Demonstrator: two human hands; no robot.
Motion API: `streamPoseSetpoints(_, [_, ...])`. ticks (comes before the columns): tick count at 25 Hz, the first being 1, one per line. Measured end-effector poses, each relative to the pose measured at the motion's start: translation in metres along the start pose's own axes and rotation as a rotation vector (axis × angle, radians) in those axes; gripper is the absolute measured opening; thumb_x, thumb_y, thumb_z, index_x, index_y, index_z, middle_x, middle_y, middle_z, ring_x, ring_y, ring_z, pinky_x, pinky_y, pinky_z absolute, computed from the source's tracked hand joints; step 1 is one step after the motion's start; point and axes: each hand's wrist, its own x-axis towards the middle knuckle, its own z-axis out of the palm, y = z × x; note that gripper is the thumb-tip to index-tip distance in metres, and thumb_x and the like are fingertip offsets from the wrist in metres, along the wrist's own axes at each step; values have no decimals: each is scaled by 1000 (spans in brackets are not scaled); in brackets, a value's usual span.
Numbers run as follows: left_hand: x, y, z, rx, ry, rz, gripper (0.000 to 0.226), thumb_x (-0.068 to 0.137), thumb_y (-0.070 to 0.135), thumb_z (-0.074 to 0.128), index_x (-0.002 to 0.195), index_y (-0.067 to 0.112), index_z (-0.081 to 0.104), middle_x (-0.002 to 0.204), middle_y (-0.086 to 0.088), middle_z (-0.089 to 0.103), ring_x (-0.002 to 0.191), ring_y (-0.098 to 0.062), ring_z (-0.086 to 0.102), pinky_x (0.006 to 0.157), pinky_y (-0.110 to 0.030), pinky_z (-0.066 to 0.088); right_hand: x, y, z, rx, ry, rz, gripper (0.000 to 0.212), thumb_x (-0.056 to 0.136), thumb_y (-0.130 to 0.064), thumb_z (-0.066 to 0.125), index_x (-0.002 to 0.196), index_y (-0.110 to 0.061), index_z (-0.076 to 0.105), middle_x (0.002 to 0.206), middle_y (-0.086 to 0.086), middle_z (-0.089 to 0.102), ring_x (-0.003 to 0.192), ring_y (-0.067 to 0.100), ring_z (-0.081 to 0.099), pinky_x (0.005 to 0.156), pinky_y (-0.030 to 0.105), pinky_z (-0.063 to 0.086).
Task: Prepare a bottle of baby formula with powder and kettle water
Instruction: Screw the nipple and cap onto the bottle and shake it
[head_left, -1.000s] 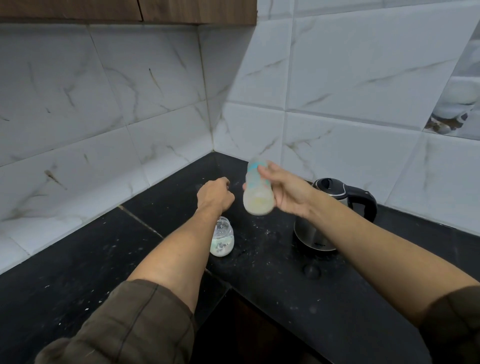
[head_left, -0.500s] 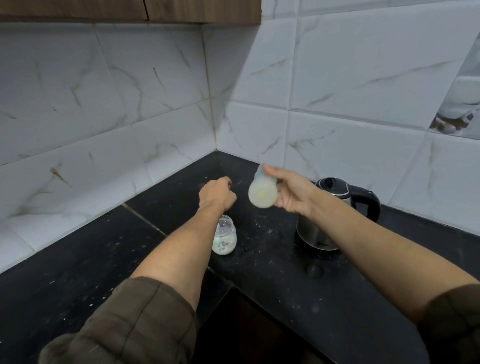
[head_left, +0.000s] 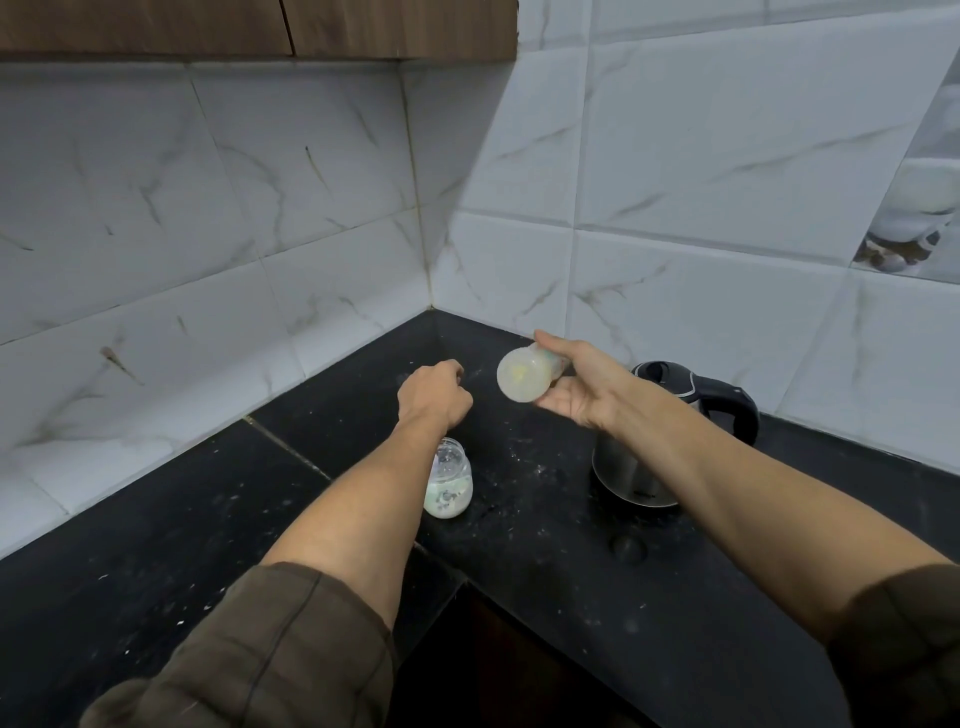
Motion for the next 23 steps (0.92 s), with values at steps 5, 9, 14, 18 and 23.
streamPoseSetpoints(5, [0, 2, -1, 2, -5, 4, 48, 93, 13, 58, 139, 23, 63, 126, -4, 72, 114, -28, 66, 95, -40, 55, -8, -6, -2, -133, -307, -232, 52, 94, -18, 72, 142, -18, 51, 128, 21, 67, 106, 33, 73, 79, 46, 65])
streamPoseSetpoints(9, [-1, 3, -1, 1, -17, 9, 45, 93, 13, 57, 136, 25, 66, 124, -3, 73, 113, -27, 66, 94, -40, 56, -10, -19, 5, 244, -338, -511, 74, 82, -22, 84, 143, -27, 42, 122, 13, 69, 108, 28, 71, 88, 49, 60])
streamPoseSetpoints(14, [-2, 7, -7, 53, -35, 15, 27, 96, 21, 59, 121, 20, 69, 98, -1, 66, 86, -21, 57, 74, -35, 48, -20, -12, 12, -128, -496, -493, 79, 95, -4, 67, 159, -33, 30, 128, 27, 65, 116, 38, 66, 96, 56, 57])
streamPoseSetpoints(18, [-5, 5, -8, 28, -22, 13, 43, 93, 13, 57, 133, 24, 67, 123, -4, 72, 112, -27, 66, 92, -39, 53, -16, -17, 13, 142, -320, -538, 101, 76, -22, 91, 158, -27, 32, 127, 19, 66, 116, 32, 68, 94, 55, 58])
streamPoseSetpoints(23, [-4, 9, -11, 60, -39, 27, 27, 96, 23, 61, 121, 19, 69, 104, -5, 71, 85, -21, 59, 73, -35, 48, -21, -6, 14, -158, -460, -517, 78, 96, -1, 66, 157, -36, 33, 127, 23, 67, 120, 37, 65, 94, 53, 58])
